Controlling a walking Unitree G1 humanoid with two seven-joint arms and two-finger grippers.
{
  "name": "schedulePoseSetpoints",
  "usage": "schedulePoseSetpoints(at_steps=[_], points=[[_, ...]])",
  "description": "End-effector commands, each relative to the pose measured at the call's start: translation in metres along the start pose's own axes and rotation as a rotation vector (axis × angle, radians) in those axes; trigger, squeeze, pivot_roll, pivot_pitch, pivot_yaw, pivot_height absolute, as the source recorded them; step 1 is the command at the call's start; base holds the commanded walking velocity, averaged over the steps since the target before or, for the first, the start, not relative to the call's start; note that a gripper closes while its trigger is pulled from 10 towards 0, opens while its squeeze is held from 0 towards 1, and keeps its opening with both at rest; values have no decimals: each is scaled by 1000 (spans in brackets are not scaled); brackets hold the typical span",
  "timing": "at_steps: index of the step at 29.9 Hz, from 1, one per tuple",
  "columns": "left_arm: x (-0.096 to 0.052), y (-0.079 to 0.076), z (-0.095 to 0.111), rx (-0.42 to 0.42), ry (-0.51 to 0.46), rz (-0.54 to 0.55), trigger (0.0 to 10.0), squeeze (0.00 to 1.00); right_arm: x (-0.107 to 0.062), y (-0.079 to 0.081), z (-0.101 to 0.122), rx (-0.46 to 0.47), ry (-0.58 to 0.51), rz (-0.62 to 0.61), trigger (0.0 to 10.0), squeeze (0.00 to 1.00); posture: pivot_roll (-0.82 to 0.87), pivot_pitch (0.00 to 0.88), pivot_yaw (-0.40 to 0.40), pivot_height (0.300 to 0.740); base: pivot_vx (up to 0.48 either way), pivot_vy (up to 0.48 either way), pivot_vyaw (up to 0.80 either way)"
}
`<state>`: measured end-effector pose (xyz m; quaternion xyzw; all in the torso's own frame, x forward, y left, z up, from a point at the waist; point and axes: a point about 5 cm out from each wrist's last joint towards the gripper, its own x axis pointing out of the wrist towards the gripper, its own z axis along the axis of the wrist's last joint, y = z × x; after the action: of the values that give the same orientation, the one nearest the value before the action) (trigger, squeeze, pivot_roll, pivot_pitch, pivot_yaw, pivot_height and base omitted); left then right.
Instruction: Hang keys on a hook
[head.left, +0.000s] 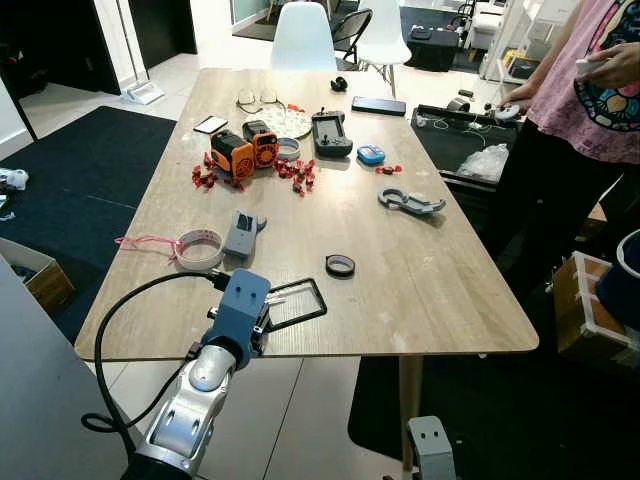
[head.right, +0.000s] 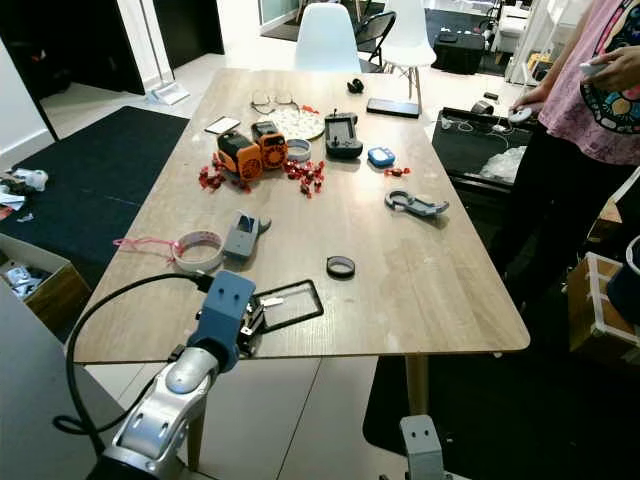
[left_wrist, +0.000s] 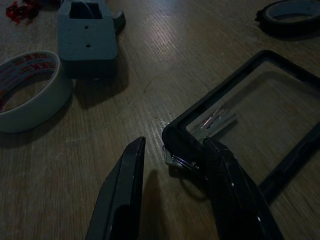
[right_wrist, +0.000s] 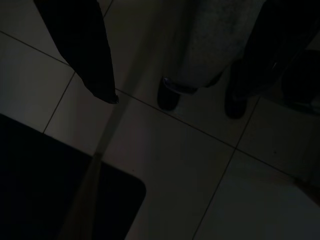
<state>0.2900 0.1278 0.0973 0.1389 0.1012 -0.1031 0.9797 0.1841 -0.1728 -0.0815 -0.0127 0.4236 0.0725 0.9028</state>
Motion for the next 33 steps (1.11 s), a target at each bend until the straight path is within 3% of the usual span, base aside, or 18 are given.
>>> schedulePoseSetpoints(at_steps=[1,3,5,7,8,9,26,31,33], points=[[-1,-3,-6,-9,35,1,10000,0,-1,1,-3,-5,11,1,10000,0,66,75,-35,740,0,0,0],[-1,-4,-6,-16,41,-8,10000,0,0,1,-3,-5,10,0,10000,0,67,70,-35,740,0,0,0],[-2,-5,-6,-27,44,-24,7843,0,0,1,-3,-6,11,0,10000,0,68,69,-35,740,0,0,0],[-2,-5,-6,-27,44,-24,7843,0,0,1,-3,-6,11,0,10000,0,68,69,-35,740,0,0,0],[-3,-5,-7,-29,44,-27,4353,0,0,1,-3,-6,11,0,10000,0,69,66,-36,740,0,0,0],[-3,-5,-7,-34,45,-37,0,0,0,1,-3,-6,11,0,10000,0,69,66,-35,740,0,0,0],[-4,-3,1,-52,17,-77,0,0,0,2,-2,-4,8,2,10000,0,74,63,-33,740,0,0,0],[-4,-1,19,-117,-50,-116,0,0,0,3,-2,-2,9,2,10000,0,74,65,-34,740,0,0,0],[-5,-2,44,-237,-134,-183,0,0,0,3,-2,-1,9,1,10000,0,73,67,-34,740,0,0,0]])
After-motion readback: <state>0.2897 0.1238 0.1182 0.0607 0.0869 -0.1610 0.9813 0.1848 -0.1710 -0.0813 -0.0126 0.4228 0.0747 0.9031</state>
